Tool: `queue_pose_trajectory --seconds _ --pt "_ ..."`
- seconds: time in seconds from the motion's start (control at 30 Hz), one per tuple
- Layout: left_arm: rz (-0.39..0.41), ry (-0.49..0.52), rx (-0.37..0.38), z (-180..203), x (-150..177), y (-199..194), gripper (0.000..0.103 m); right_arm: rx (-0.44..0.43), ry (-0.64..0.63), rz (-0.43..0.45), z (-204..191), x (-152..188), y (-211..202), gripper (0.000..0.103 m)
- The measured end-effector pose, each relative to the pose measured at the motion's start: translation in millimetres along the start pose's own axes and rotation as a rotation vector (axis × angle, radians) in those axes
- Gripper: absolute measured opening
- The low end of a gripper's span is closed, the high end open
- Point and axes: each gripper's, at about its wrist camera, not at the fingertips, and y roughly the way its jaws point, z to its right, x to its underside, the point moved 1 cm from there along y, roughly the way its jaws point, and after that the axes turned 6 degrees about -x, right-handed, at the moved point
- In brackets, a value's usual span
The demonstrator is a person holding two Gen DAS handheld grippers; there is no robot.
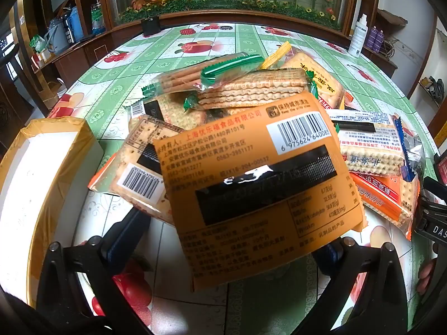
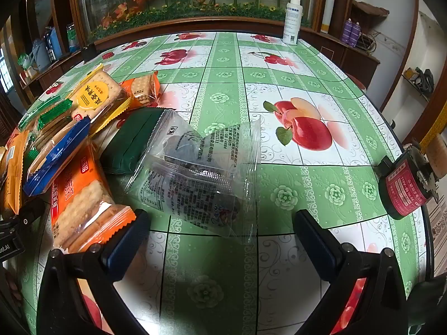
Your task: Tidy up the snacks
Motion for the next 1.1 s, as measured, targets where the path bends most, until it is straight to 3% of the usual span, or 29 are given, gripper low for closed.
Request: queue_pose_trajectory --seconds 0.33,0.6,0.8,0.97,1.1 --pt "-0.004 0.015 0.009 1.7 -0.2 -0.2 0.103 -0.004 0.004 -0.002 0.4 2.8 -3.0 0.103" --pt "0.019 0.061 0.034 4.9 7.6 -18.7 0.103 0.080 -0.012 0.064 9.3 11.8 -42.6 0.103" --pt "0.063 0.028 0.053 -19.7 11.7 -46.2 0.103 0.024 0.003 0.125 4.7 7.5 -69.9 0.103" --pt "0.049 -0.032 0.078 -43.0 14.1 -58.2 0.103 -0.079 -0.024 0.154 -17.0 3.8 -80.0 0.103" --pt "0.017 0.003 0.123 -41.3 21.0 -63.2 0.103 -0.101 -0.070 0.151 -36.5 2.6 -78.5 0.103"
